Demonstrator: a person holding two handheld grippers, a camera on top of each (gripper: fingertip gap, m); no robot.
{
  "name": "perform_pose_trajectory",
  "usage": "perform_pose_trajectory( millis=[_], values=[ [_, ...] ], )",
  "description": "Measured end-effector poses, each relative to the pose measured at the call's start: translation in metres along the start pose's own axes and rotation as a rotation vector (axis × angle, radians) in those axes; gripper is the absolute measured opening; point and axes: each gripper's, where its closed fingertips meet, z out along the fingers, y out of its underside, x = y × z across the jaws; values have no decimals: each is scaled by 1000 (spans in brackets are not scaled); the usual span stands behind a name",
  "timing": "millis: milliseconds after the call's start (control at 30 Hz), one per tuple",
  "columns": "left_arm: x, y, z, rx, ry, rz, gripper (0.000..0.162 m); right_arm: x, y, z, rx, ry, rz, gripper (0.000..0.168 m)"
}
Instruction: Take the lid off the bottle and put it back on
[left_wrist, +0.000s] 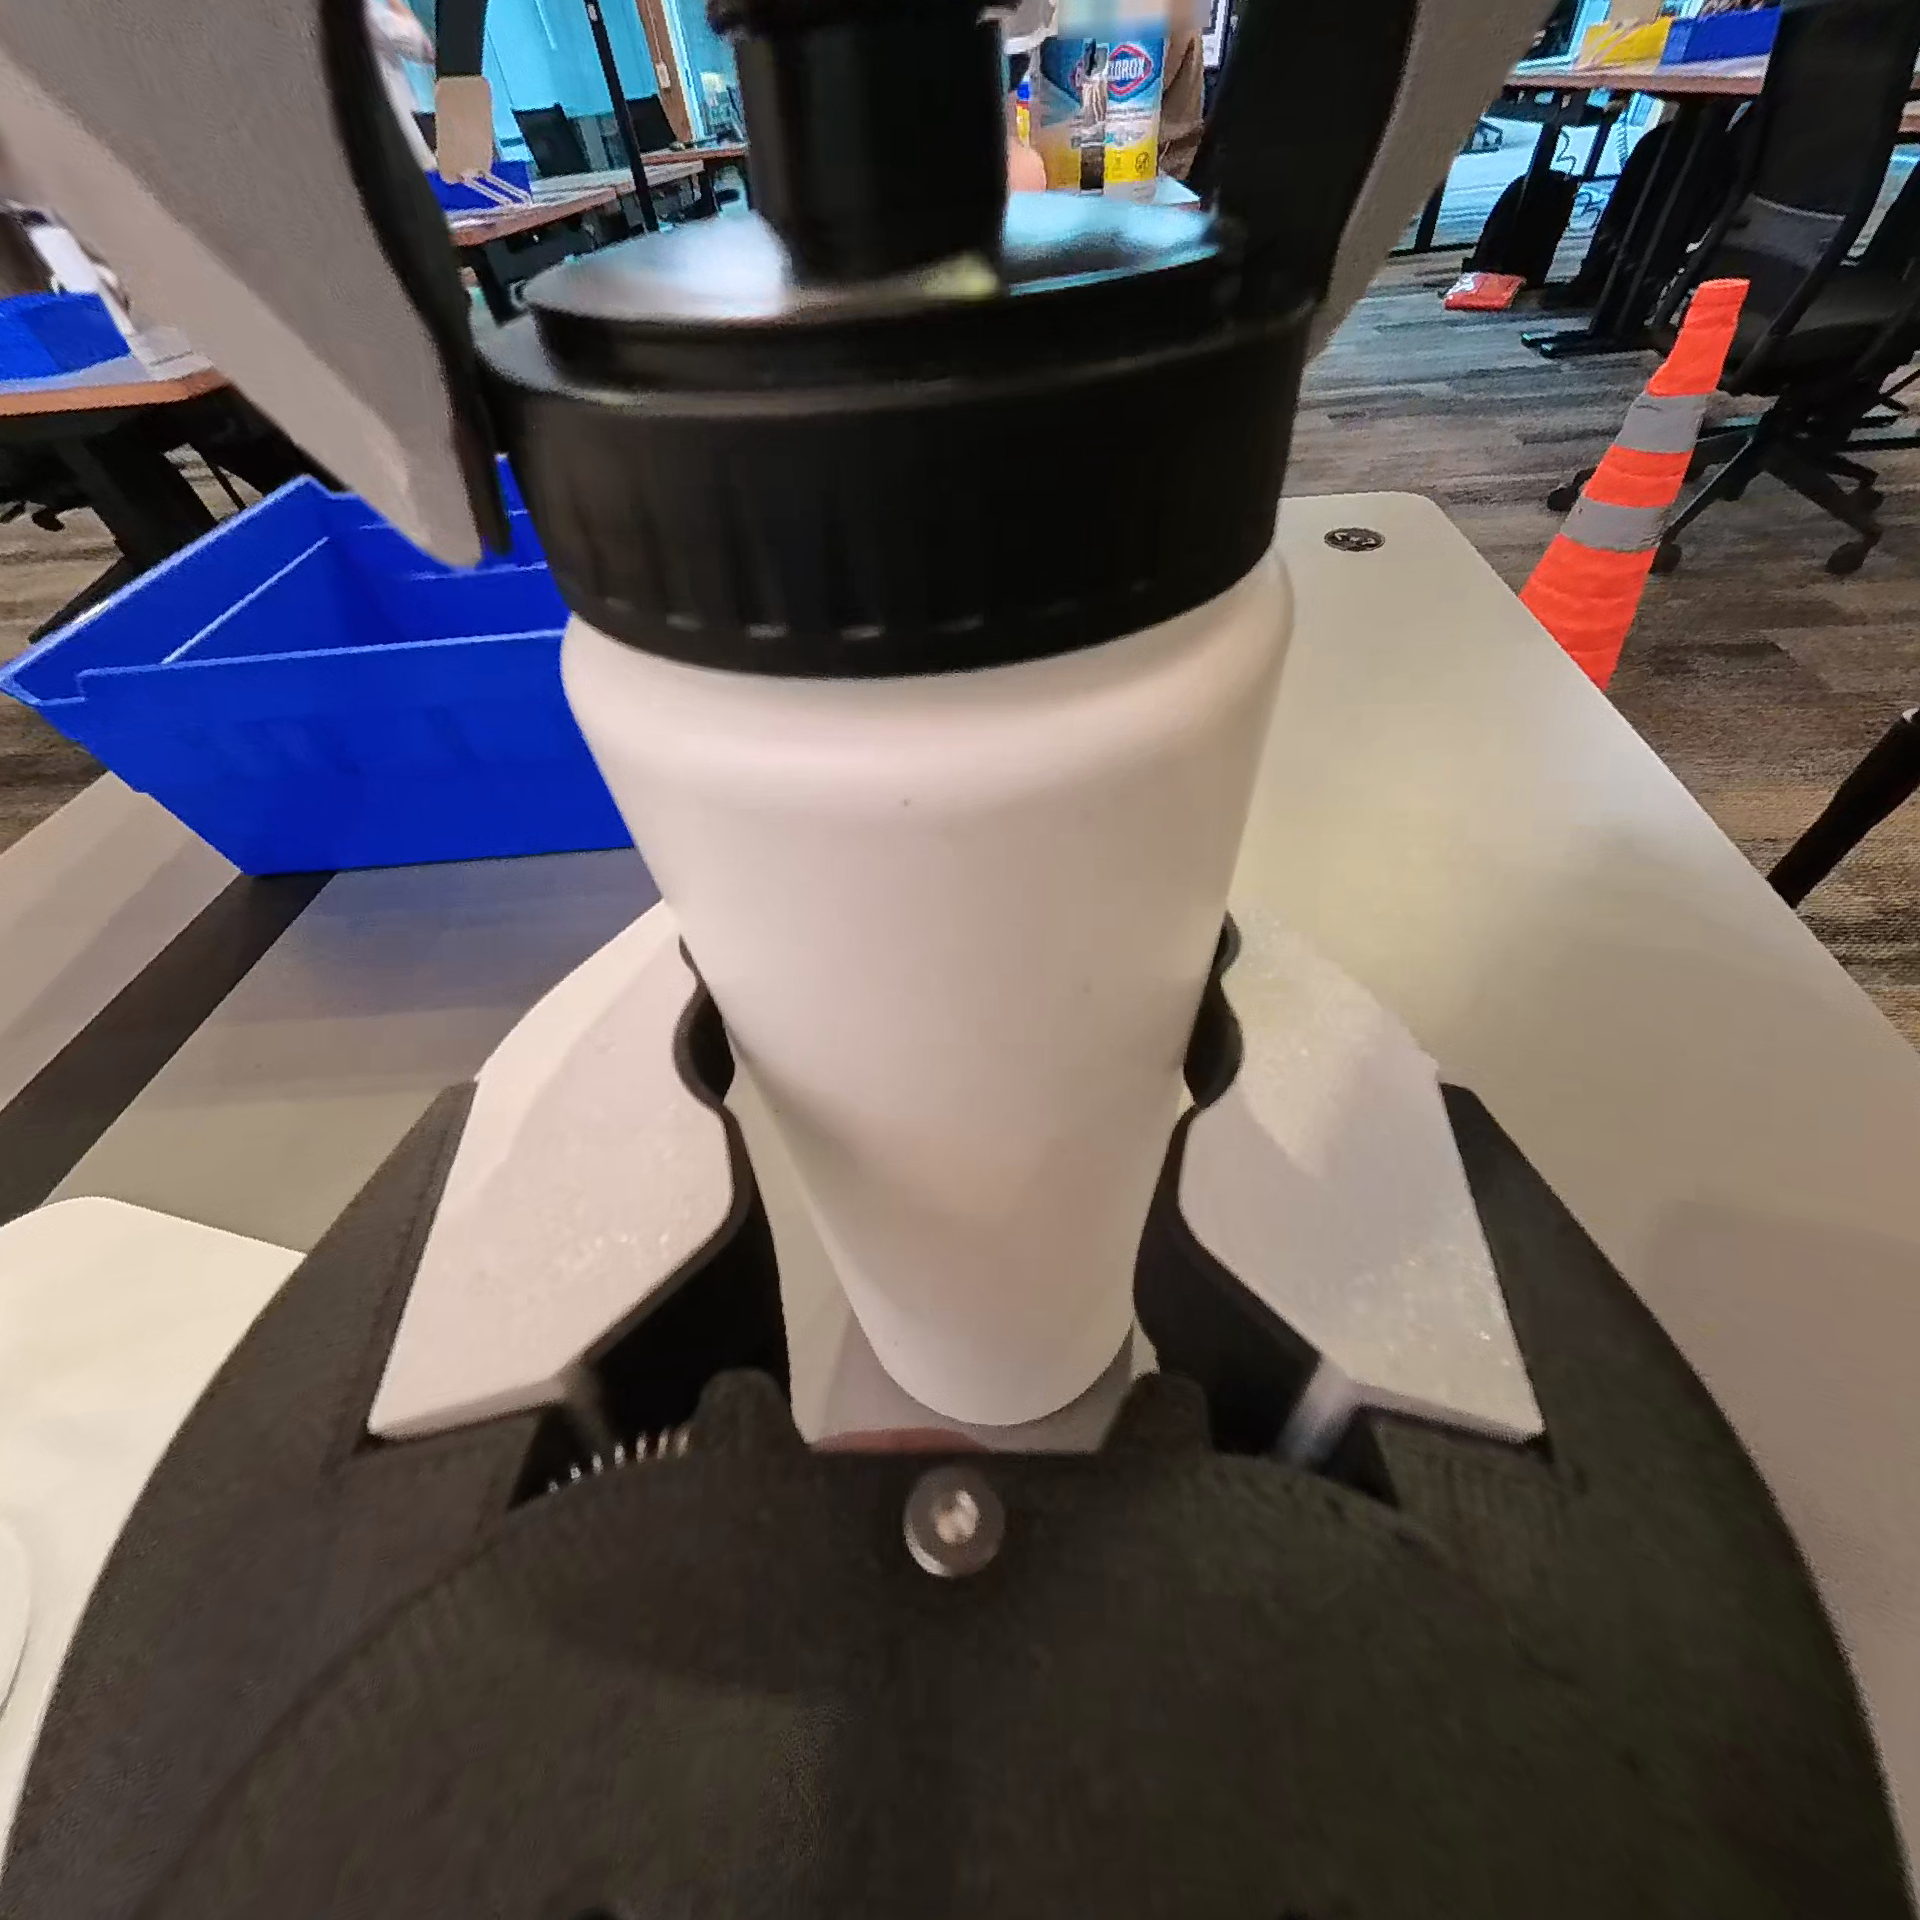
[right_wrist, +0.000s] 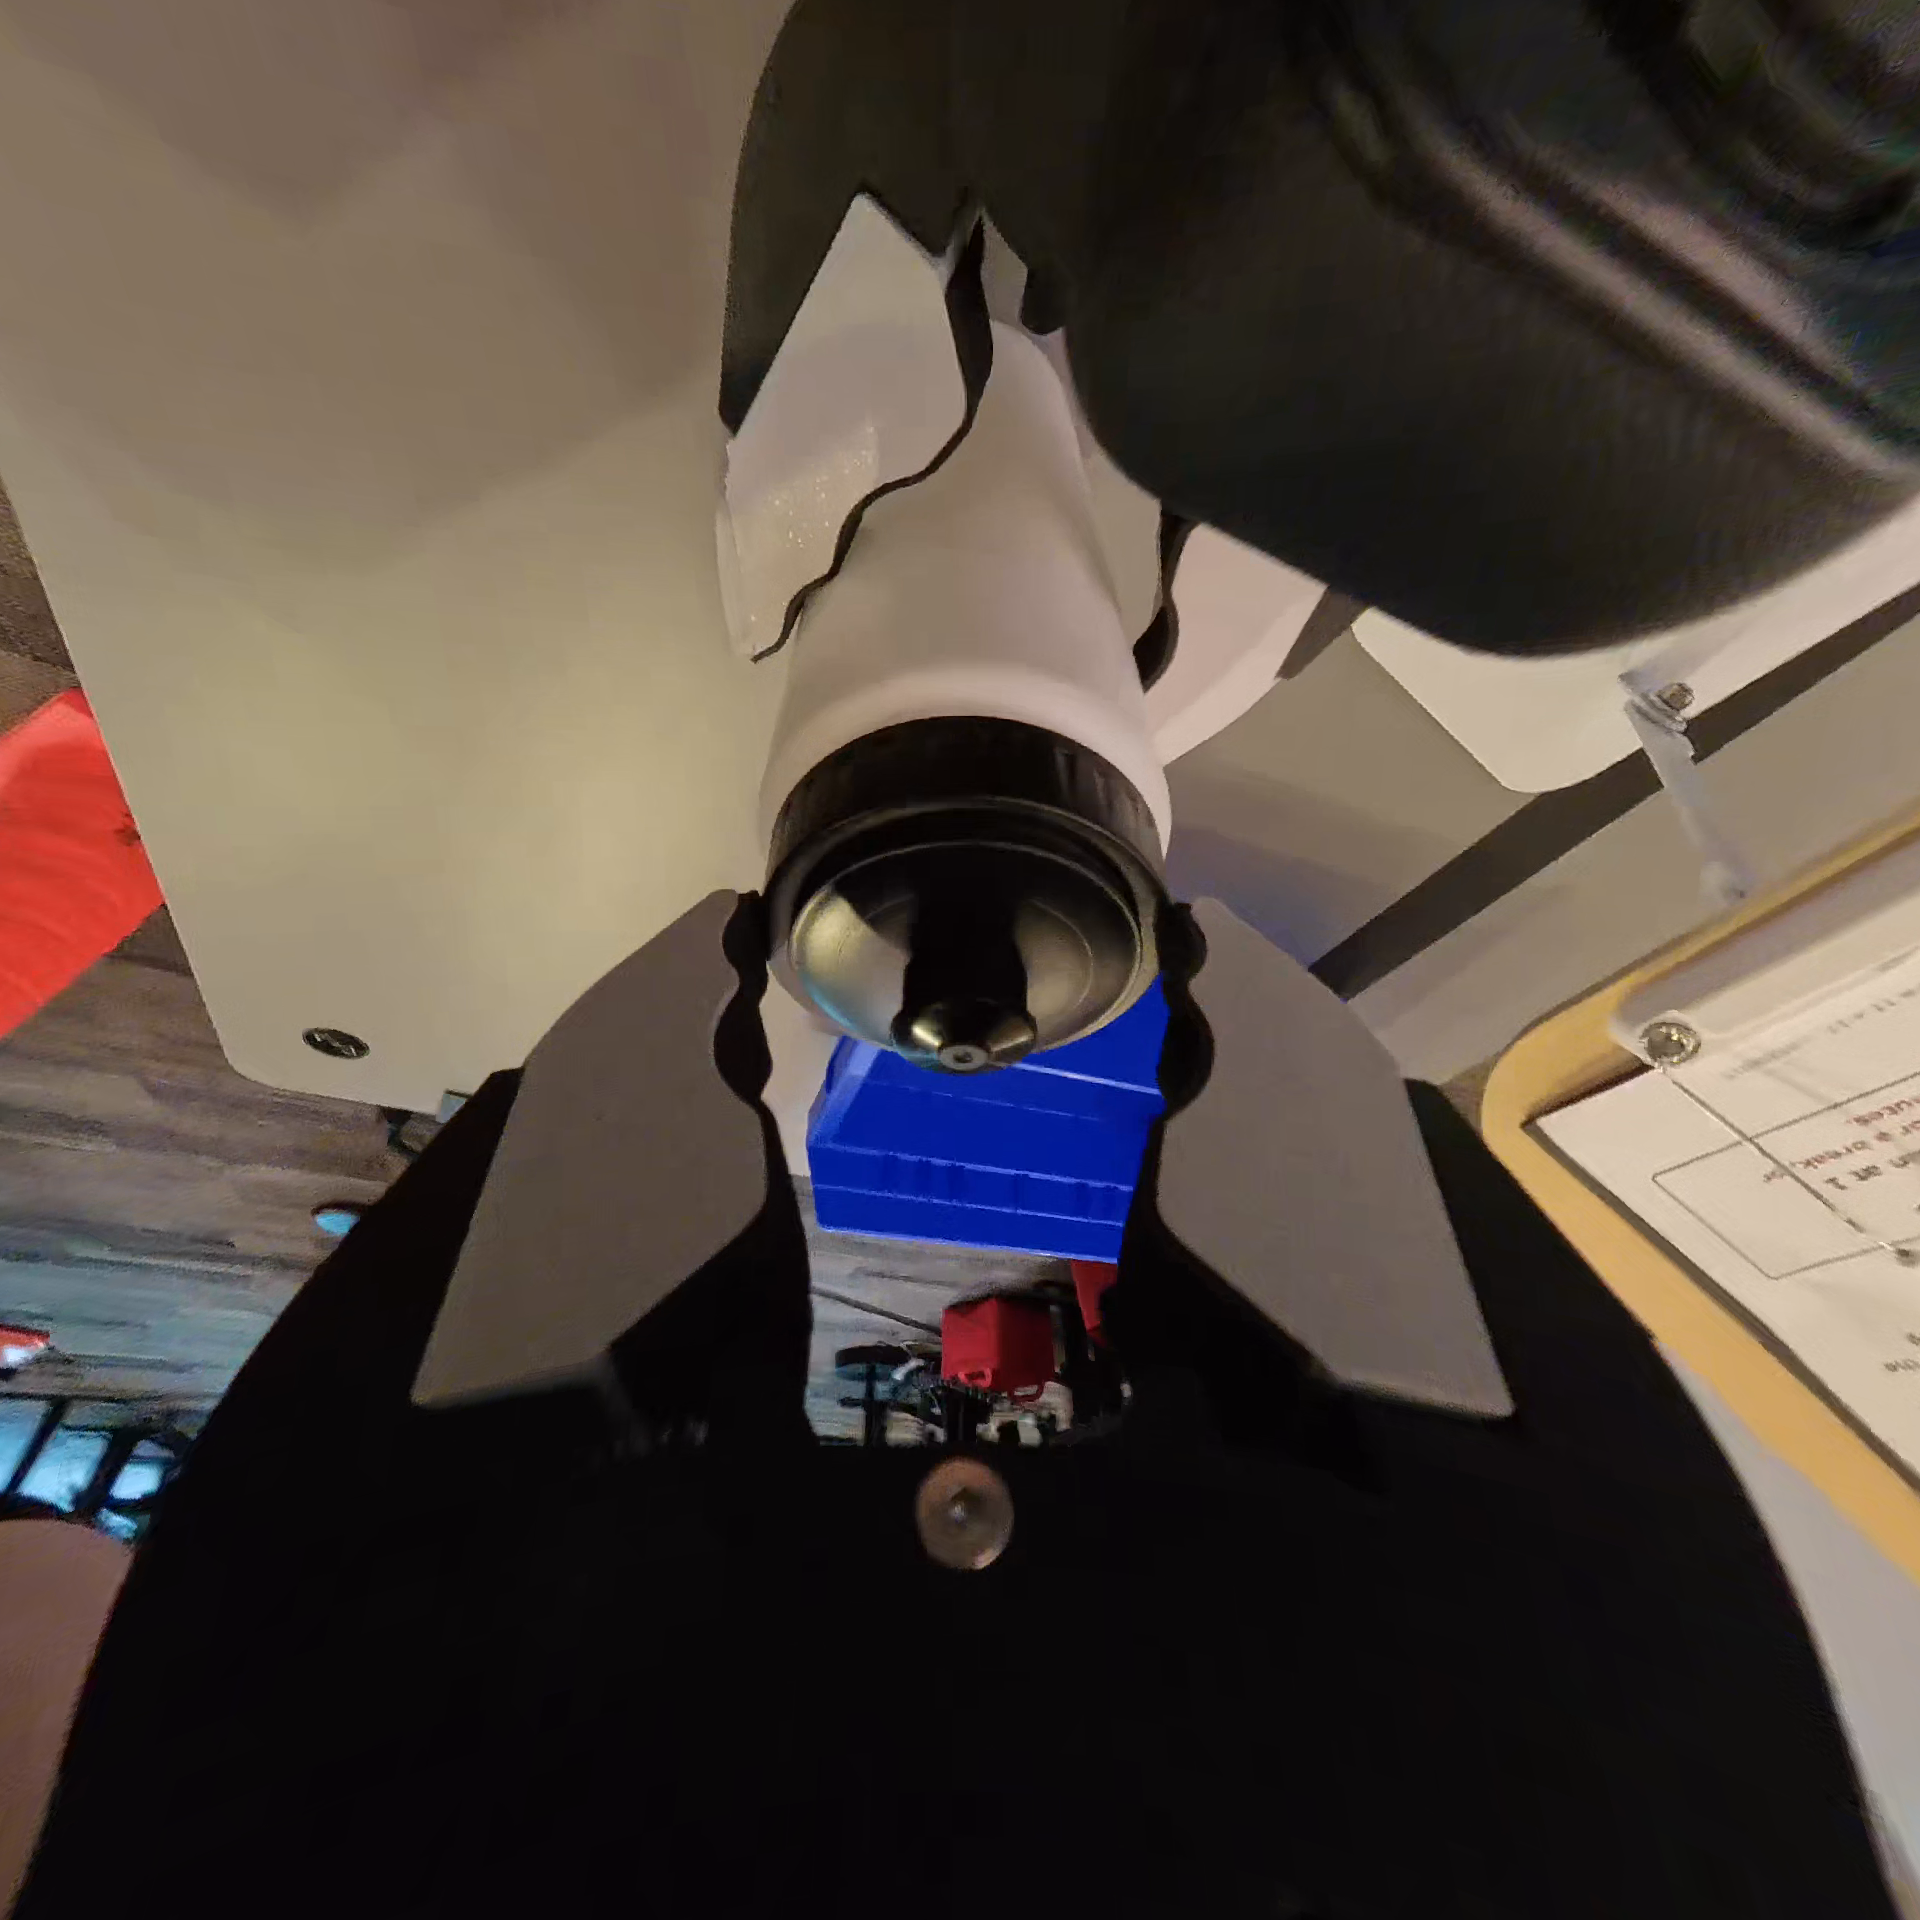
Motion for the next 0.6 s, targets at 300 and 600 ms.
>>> perform_pose_trajectory(
  millis=[300,600],
  values=[
    [0,0,0,0,-1,2,87,0,-2,-15,320,-47,604,91],
    [0,0,0,-1,-5,0,87,-4,-9,-1,438,-146,715,74]
  ],
)
